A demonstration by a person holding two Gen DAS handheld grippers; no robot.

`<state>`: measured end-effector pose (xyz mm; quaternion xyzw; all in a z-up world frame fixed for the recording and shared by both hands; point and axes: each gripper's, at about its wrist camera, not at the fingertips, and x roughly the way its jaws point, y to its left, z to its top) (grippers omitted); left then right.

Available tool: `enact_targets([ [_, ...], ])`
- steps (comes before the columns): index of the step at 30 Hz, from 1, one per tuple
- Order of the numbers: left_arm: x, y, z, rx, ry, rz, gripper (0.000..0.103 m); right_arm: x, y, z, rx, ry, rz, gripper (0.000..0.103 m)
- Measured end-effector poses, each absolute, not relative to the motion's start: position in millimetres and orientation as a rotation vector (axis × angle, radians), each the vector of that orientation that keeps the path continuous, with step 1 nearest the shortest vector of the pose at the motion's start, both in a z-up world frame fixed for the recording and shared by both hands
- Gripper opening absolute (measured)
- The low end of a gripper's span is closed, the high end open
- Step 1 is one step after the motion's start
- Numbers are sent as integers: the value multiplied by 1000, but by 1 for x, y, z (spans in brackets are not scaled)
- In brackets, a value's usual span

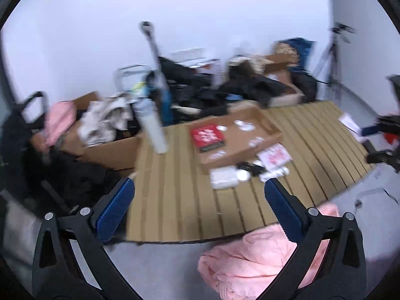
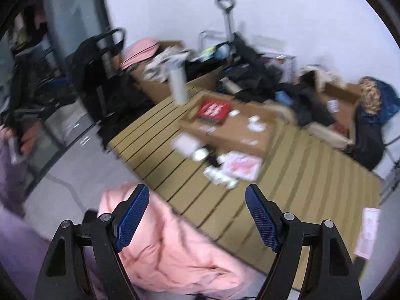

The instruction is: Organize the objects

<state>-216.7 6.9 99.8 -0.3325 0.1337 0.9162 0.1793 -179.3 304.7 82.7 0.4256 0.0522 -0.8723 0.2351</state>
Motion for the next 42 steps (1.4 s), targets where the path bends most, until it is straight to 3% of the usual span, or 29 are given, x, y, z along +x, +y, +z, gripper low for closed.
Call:
enact_targets([
  [5,-246,-4,3,-897,292,2572,103,-208,265,8,1153,215,-2349,83],
  [8,-296,16,-65,-1066,369,2501,101,-249,243,-45,1242,161,-2342,81],
  [10,-324,26,-95,-1153,384,2461,92,-283,225,-80,1310,106,-2340,62],
  [13,-370,34,-128,-1236,286,2414,73,-334,202,-119,1335,-17,-2336,51],
  [14,-388,36,-136,-1245,211,2389,71,-344,198,-126,1336,-37,-2343,49],
  [16,-405,40,-146,-1246,128,2365,71,-370,187,-143,1345,-98,-2356,40],
  [18,-416,42,-153,-1233,94,2347,70,-386,182,-152,1344,-153,-2347,38],
  [19,-421,42,-157,-1224,75,2336,61,-394,179,-155,1333,-176,-2339,36],
  [25,-441,30,-173,-1241,-162,2198,44,-413,176,-164,1309,-243,-2347,33],
  [34,-415,17,-167,-1233,-232,2256,39,-413,167,-163,1307,-234,-2330,33],
  [42,-333,8,-110,-1138,-299,2322,40,-343,162,-114,1206,-200,-2343,33],
])
